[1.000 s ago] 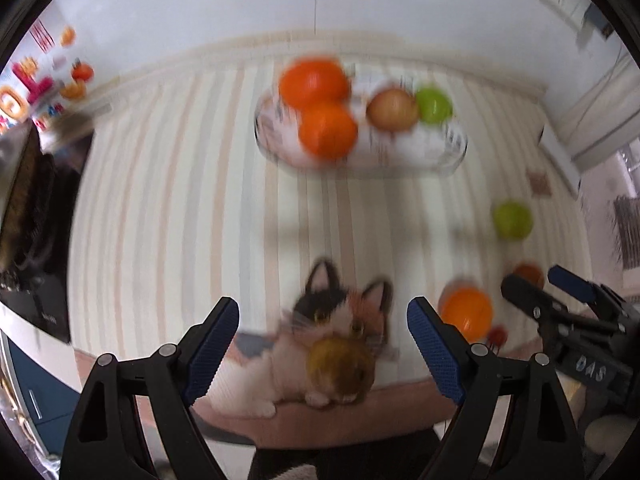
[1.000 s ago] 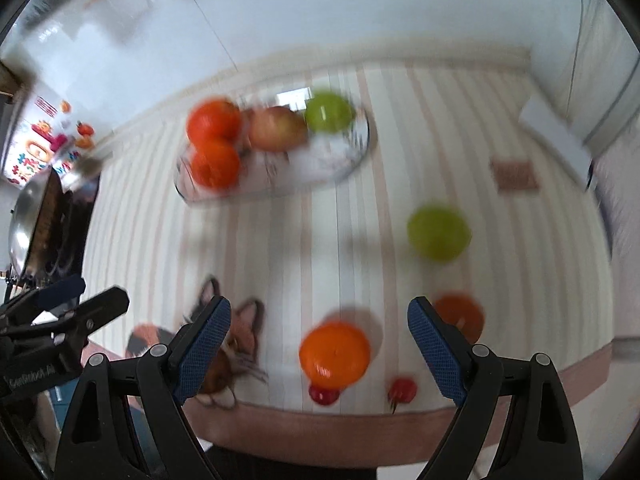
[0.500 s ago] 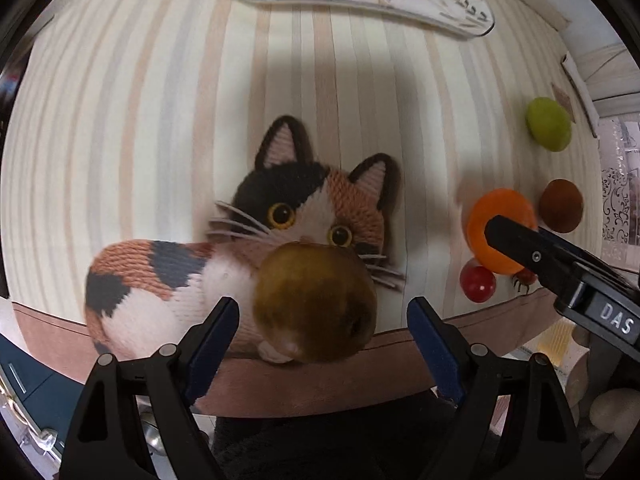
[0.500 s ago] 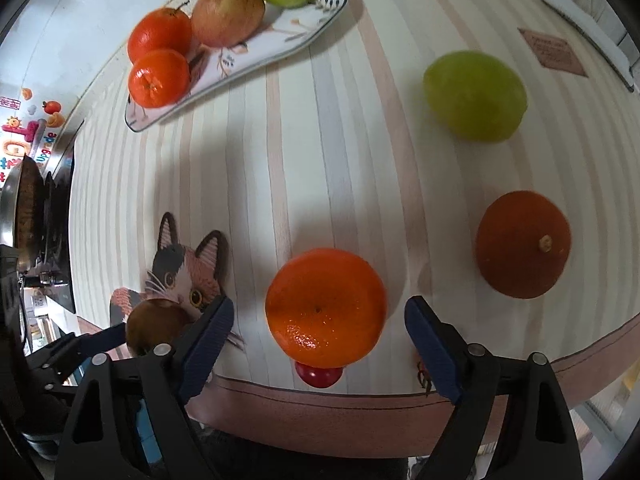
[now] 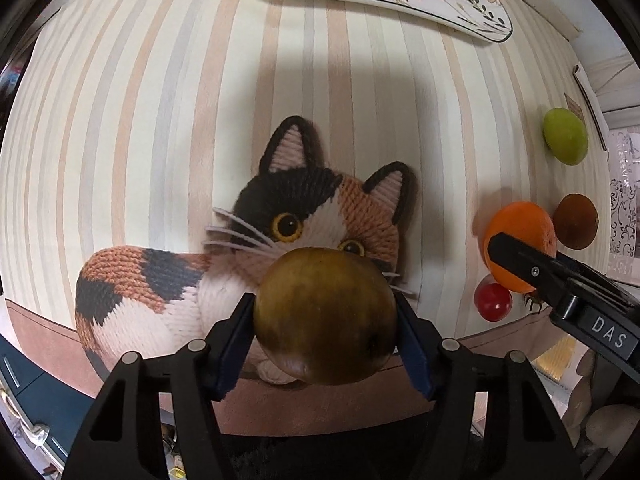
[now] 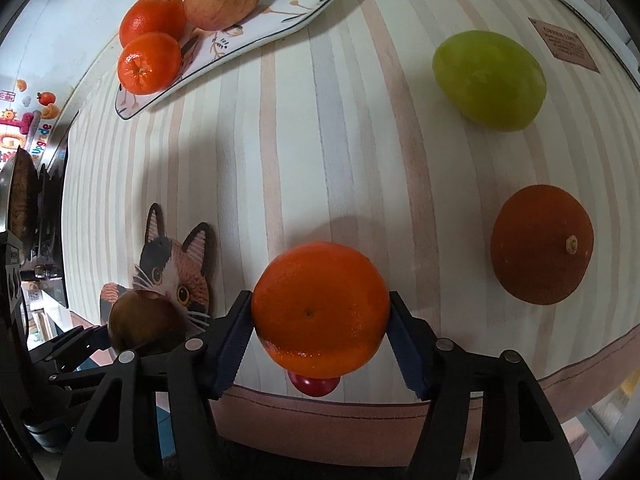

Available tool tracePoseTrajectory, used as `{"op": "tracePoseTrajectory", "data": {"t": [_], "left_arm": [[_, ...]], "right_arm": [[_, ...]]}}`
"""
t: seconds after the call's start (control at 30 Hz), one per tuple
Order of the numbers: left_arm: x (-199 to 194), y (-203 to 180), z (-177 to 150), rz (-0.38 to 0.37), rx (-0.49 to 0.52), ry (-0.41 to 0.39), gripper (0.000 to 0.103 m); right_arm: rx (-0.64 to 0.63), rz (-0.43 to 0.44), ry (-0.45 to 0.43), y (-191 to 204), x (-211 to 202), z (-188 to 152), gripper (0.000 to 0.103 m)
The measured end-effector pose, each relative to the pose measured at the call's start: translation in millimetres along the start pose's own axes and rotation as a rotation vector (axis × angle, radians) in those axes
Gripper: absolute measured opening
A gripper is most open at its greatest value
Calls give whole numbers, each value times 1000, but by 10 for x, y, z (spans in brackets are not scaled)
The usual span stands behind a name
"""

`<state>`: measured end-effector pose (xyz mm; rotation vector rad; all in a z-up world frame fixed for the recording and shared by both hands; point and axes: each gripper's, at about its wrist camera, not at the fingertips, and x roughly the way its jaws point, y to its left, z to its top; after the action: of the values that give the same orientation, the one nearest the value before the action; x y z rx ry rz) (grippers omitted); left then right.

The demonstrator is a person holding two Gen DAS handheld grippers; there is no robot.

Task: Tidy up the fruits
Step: 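Place the brown fruit on the plate with the left gripper while the right places the tangerine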

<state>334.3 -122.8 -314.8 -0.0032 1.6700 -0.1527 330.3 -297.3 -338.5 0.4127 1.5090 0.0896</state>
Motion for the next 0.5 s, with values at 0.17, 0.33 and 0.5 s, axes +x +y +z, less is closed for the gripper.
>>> {"op": "tracePoseTrajectory", "data": {"t": [0.17,0.33,0.5], "left_arm": [[-175,-10,48,-2,10,-48,63],[-584,-22,241,-45,5,-130,63],[-993,122,683,-64,-30,-218,63]], "right_arm": [[2,30,-26,-7,-138,28,67],[-2,84,-85,96,-435,217,67],[-23,114,-150,244,-673,634,67]]}}
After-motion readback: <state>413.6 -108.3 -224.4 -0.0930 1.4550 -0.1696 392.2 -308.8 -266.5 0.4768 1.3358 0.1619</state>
